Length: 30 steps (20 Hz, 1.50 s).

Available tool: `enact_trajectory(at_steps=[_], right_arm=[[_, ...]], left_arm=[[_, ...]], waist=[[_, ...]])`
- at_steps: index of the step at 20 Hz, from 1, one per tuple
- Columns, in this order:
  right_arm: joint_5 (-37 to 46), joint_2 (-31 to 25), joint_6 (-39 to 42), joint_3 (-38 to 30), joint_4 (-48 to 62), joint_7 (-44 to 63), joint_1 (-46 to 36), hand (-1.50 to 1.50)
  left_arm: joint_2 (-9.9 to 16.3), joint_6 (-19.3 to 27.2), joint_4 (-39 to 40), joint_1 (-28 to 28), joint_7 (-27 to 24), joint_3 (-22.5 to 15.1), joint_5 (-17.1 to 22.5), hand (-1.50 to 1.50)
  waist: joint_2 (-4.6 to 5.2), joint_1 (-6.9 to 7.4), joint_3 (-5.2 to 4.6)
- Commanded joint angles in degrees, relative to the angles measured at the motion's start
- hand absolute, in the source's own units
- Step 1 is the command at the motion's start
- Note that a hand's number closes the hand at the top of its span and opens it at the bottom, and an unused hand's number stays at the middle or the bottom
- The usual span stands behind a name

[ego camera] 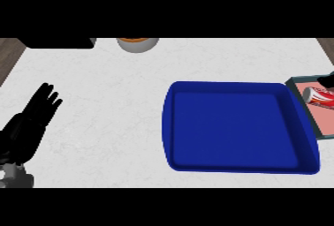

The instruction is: Pick the can from the tray and place it in the cardboard box

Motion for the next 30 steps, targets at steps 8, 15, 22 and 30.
enact_trajectory(at_steps=[8,15,22,30], right_arm=[[-11.0,3.6,-17.6,-9.3,-8.3,-6.9,0.2,-1.5],[-24.7,3.9,-18.3,-17.9,-17.4,-13.6,8.5,-1.5],[-34.8,1.6,-10.2,-24.9,-31.2,-10.3,20.9,-1.5],[-46.1,-0.7,-0.8,-29.3,-36.6,-13.7,31.2,-1.5]], left_arm=[[1.1,-0.9,-0.9,0.7,0.2,1.2,0.8,0.0],[-0.1,-0.9,2.6,0.8,-3.2,1.1,-0.2,0.0],[-1.3,0.0,-4.9,5.6,-0.6,0.3,-0.3,0.0],[0.1,-1.8,3.4,1.0,-3.7,1.2,-0.9,0.0]], waist=[[-0.47,-0.58,0.03],[-0.37,-1.44,-0.02],[-0.55,-1.3,-0.02],[-0.21,-0.97,-0.03]])
